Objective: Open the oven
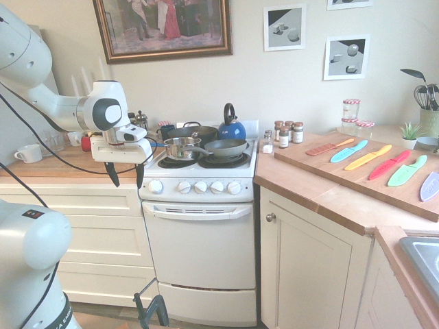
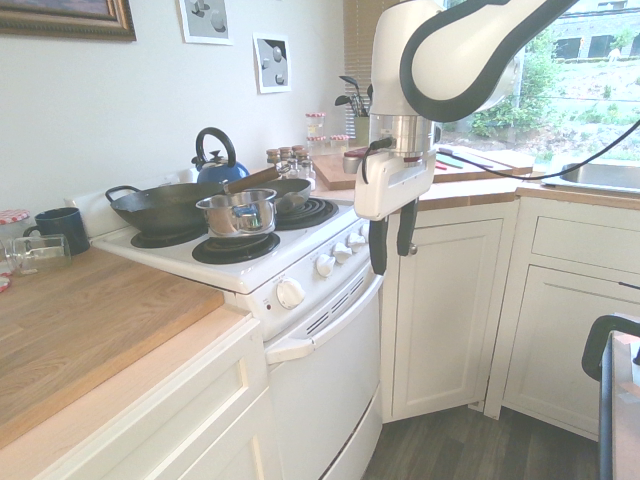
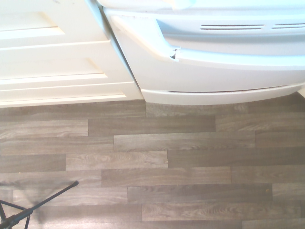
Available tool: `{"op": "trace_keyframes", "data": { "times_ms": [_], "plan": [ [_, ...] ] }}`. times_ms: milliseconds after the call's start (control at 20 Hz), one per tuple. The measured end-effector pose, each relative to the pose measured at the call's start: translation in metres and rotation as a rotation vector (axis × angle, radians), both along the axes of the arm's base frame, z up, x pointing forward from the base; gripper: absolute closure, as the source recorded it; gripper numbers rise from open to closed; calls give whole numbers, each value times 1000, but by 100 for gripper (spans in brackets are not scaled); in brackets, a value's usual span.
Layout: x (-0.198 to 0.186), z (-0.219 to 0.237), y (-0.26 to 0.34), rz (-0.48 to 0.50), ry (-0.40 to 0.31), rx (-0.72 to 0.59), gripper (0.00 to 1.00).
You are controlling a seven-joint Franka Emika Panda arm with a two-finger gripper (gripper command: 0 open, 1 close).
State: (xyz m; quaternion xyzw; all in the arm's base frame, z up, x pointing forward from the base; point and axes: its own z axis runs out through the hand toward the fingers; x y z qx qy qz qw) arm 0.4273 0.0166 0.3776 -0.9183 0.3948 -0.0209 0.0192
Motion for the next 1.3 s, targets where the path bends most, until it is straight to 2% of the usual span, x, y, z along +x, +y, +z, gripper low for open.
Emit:
{"op": "trace_keyframes", "data": {
  "times_ms": [200,350,600,800,1000,1150,1300],
  "plan": [
    [2,-15,-13,-2,22,-28,0],
    [21,-58,-34,-9,13,-34,0],
    [82,-116,-46,-13,1,-28,0],
    [142,-134,-55,-38,-27,-17,0],
    [182,-151,-67,-32,-29,-24,0],
    [192,-171,-78,-14,15,-20,0],
    [195,-178,-90,-1,18,-17,0]
  ]
}}
